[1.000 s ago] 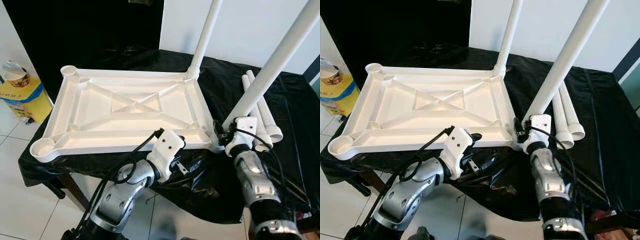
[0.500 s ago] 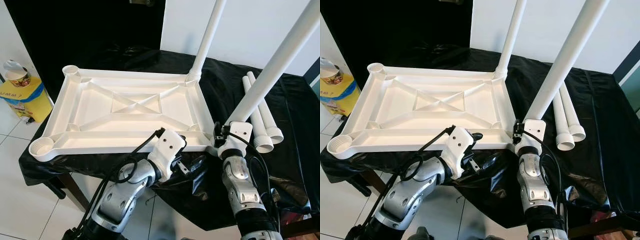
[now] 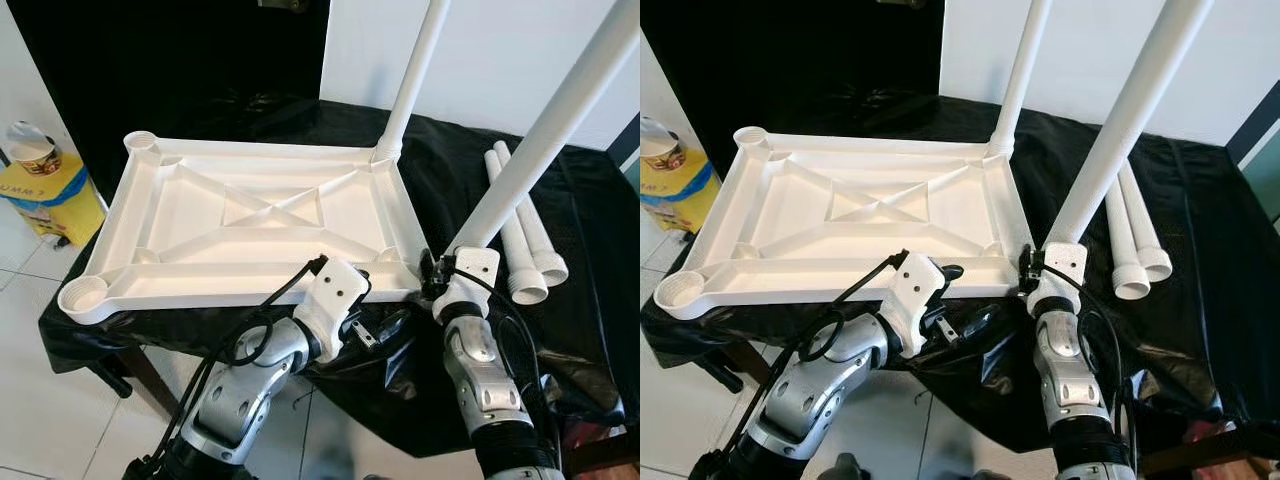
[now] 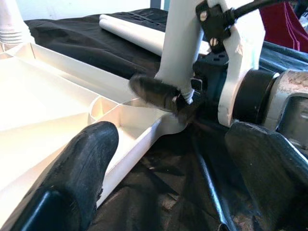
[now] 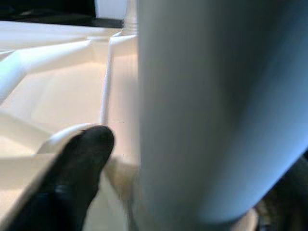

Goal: Building children table

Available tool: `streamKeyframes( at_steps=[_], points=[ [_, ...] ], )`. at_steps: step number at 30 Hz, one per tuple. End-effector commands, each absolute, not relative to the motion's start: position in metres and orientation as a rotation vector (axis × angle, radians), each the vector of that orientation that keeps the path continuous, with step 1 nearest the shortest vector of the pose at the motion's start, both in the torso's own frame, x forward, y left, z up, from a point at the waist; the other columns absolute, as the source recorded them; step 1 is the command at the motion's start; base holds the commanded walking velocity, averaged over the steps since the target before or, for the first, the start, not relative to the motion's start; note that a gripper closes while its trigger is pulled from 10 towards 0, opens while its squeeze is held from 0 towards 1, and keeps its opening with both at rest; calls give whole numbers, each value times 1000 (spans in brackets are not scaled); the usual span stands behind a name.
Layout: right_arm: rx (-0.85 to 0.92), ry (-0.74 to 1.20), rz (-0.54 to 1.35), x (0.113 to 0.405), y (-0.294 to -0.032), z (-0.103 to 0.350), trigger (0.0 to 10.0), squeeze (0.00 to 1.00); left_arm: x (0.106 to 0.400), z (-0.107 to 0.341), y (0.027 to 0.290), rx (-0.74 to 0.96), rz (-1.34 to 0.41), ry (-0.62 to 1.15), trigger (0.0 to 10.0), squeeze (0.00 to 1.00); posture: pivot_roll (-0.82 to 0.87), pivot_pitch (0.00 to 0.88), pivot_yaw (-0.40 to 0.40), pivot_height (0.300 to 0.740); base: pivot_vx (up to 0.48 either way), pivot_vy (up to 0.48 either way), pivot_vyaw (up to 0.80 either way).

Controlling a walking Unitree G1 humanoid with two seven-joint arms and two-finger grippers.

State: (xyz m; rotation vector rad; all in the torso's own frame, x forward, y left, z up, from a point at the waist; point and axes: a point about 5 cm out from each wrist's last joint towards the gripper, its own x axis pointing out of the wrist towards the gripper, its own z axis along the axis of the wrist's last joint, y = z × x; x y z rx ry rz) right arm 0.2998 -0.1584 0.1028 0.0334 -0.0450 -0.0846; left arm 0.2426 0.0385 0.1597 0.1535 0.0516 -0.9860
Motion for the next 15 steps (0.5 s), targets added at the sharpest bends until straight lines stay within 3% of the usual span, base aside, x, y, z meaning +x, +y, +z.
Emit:
streamKeyframes(
  at_steps=[1,7,8,15],
  points=[
    [36,-16,-83,301,-168,98,10000,1000,242,160,36,151,-995,60,10000,0,108,50,-94,740,0,0,0],
    [23,-11,-49,305,-171,100,10000,1000,241,161,37,150,-1004,62,10000,0,92,54,-70,740,0,0,0],
    [5,-20,-25,307,-171,102,10000,0,242,161,37,152,-1010,65,10000,0,93,56,-64,740,0,0,0],
    [-58,-118,61,313,-171,117,10000,0,244,162,37,159,-1017,63,10000,0,101,45,-60,740,0,0,0]
  ],
)
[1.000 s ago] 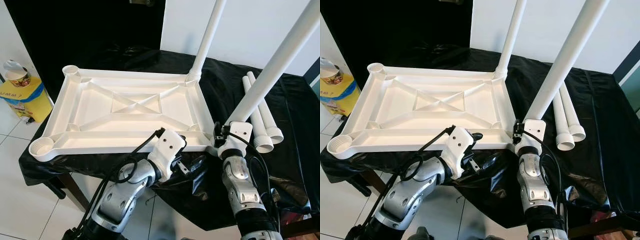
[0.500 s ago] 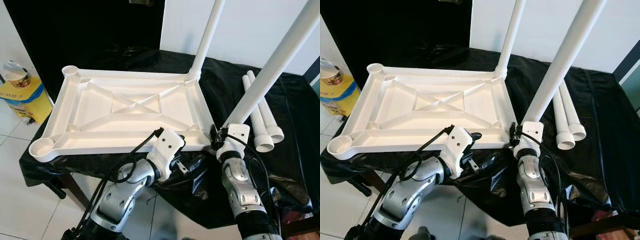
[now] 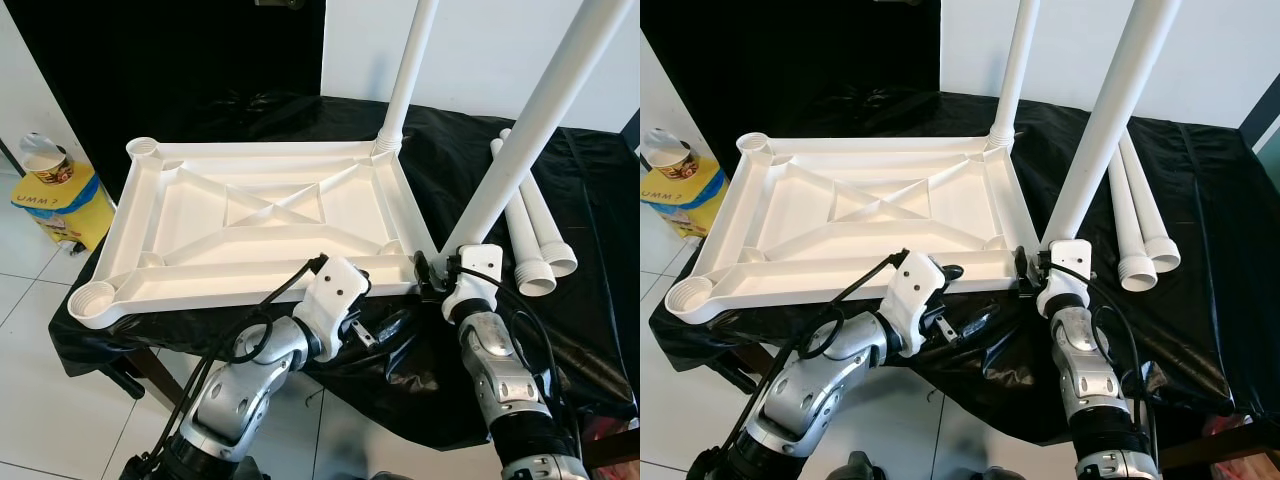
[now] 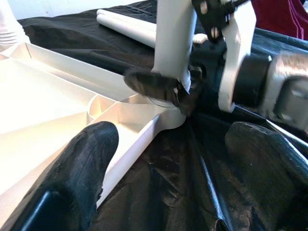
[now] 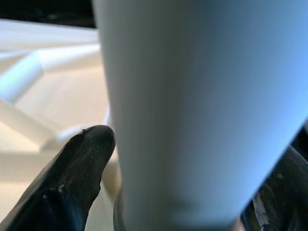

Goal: Building children table

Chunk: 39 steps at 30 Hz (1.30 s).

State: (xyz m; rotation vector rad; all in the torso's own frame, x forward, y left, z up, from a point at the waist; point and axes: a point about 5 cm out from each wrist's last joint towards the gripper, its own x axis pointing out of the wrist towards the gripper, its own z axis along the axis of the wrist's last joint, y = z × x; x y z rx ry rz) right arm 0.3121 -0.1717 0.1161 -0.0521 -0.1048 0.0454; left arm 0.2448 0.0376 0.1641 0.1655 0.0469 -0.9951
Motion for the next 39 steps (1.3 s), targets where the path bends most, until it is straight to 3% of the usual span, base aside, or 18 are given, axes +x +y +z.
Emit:
streamKeyframes(
  at_steps=[1,11,12,19,30,31,33,34,39],
  points=[
    [-70,-135,82,314,-170,120,10000,0,244,163,37,158,-1016,61,10000,0,101,45,-60,740,0,0,0],
    [-159,-197,192,318,-166,129,10000,0,245,164,38,159,-1015,60,10000,0,106,46,-60,740,0,0,0],
    [-140,-178,193,319,-167,127,0,0,245,164,38,158,-1013,59,10000,0,108,46,-61,740,0,0,0],
    [-49,-108,186,322,-172,116,0,0,245,167,39,148,-1000,52,10000,0,115,41,-62,740,0,0,0],
    [-49,-125,185,325,-174,117,0,0,247,168,41,148,-993,50,10000,0,117,36,-60,740,0,0,0],
    [-54,-127,186,325,-175,117,3765,0,247,168,41,150,-993,49,10000,0,117,36,-60,740,0,0,0],
    [-62,-134,190,325,-175,118,3765,0,248,168,41,152,-992,48,10000,0,119,36,-60,740,0,0,0],
    [-67,-142,205,324,-175,117,10000,0,248,169,41,153,-991,47,10000,0,120,36,-60,740,0,0,0],
    [-90,-167,253,315,-175,111,10000,0,247,169,41,151,-990,46,10000,0,124,39,-61,740,0,0,0]
  ],
)
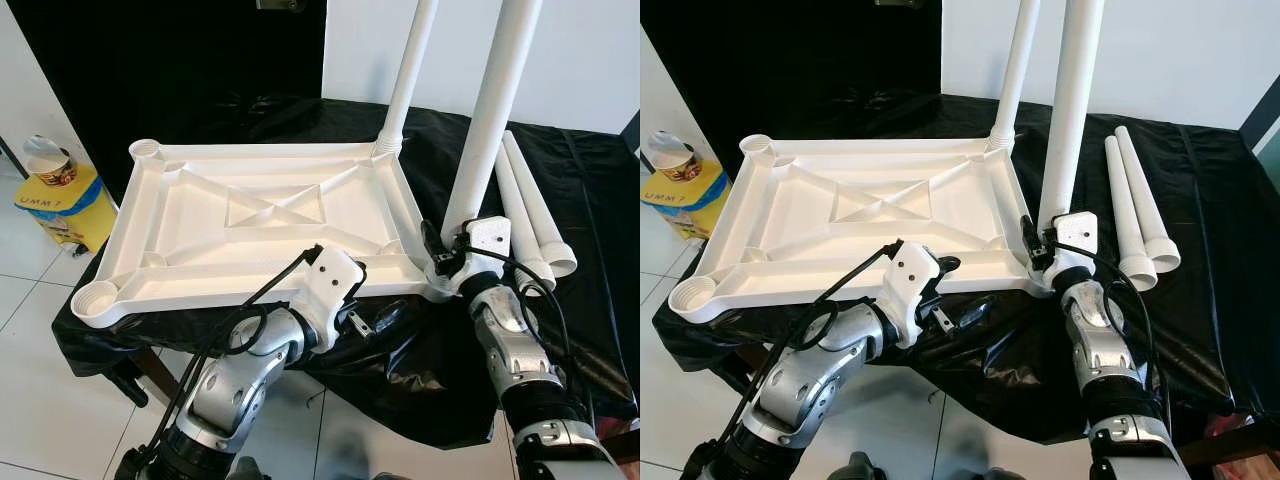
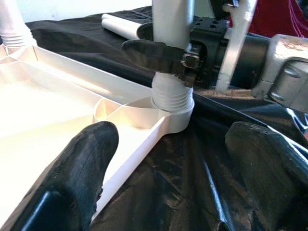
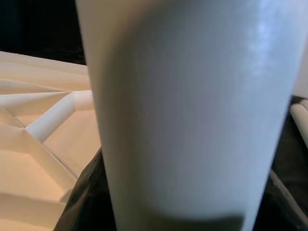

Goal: Building children table

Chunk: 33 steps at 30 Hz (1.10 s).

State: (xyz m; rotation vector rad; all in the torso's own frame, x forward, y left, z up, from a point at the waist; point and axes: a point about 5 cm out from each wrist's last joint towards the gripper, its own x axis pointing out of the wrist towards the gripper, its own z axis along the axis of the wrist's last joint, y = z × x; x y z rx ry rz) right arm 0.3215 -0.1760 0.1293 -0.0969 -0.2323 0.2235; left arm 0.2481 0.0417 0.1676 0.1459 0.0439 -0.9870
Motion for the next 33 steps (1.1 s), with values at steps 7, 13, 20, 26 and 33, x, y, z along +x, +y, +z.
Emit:
streamKeyframes(
  at_steps=[7,13,20,26,33],
  points=[
    [-168,-205,292,300,-179,99,10000,0,246,169,43,149,-987,48,10000,0,125,43,-51,740,0,0,0],
    [-188,-210,304,296,-181,94,10000,0,245,169,44,150,-989,51,10000,0,123,49,-41,740,0,0,0],
    [3,-37,264,307,-180,83,10000,0,244,170,45,153,-997,56,10000,0,128,57,-30,740,0,0,0],
    [46,87,247,316,-175,79,10000,0,244,170,46,152,-995,59,10000,0,130,58,-34,740,0,0,0],
    [65,156,244,321,-173,75,10000,0,243,170,45,147,-990,61,10000,0,133,62,-46,740,0,0,0]
  ],
)
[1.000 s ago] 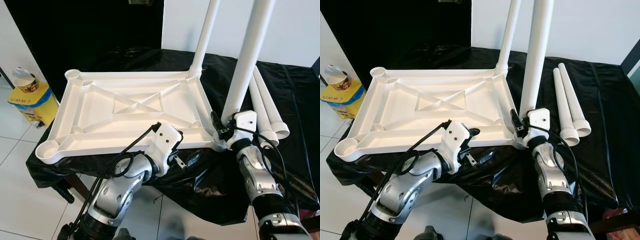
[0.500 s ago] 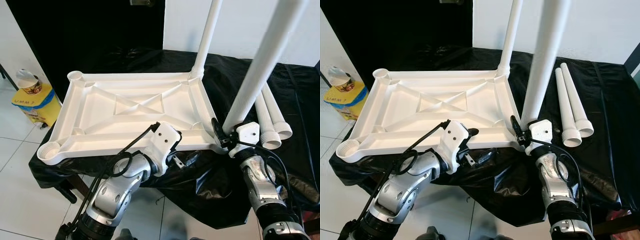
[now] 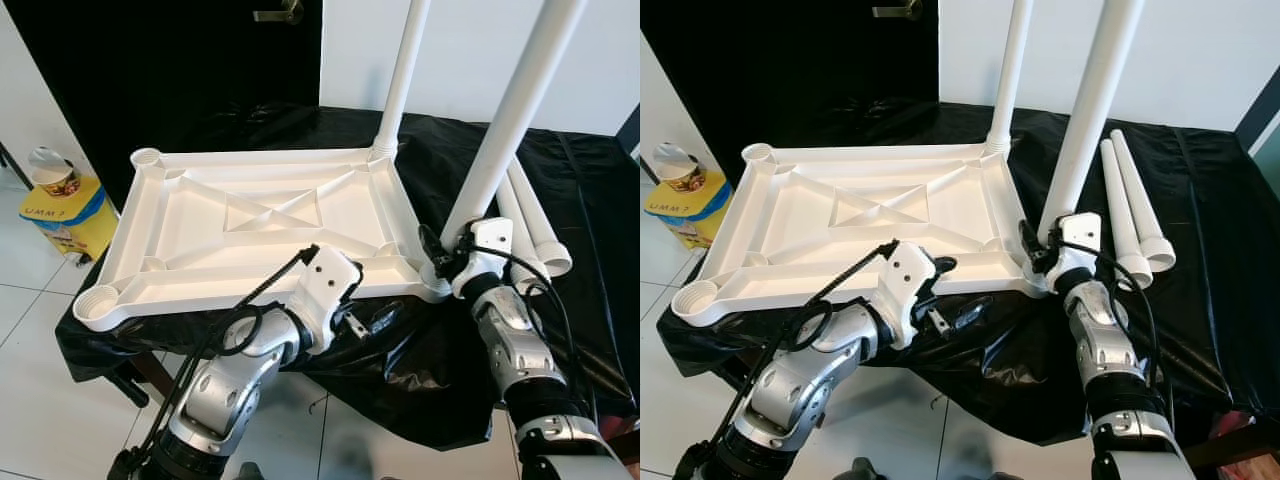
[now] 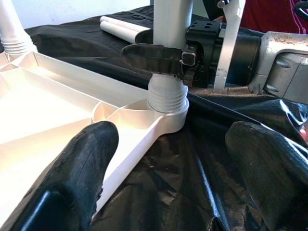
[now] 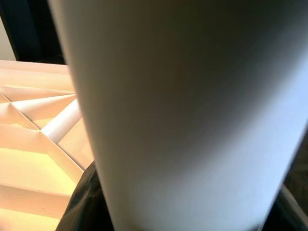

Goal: Building children table

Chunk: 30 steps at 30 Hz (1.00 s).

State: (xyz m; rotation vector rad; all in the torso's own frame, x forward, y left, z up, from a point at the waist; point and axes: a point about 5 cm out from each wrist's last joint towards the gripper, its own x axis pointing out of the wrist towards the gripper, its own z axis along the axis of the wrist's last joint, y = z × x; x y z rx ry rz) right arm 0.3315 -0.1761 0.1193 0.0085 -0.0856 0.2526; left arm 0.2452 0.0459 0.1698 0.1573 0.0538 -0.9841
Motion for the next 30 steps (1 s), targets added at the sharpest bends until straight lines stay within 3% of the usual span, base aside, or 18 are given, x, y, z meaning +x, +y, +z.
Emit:
streamKeyframes(
  at_steps=[1,19,30],
  points=[
    [65,156,244,321,-173,75,10000,0,243,170,45,147,-990,61,10000,0,133,62,-46,740,0,0,0],
    [262,306,43,309,-176,53,10000,0,241,169,43,143,-999,68,10000,0,126,59,-43,740,0,0,0],
    [138,221,37,303,-170,60,10000,0,241,169,43,146,-1002,70,10000,0,123,51,-45,740,0,0,0]
  ],
)
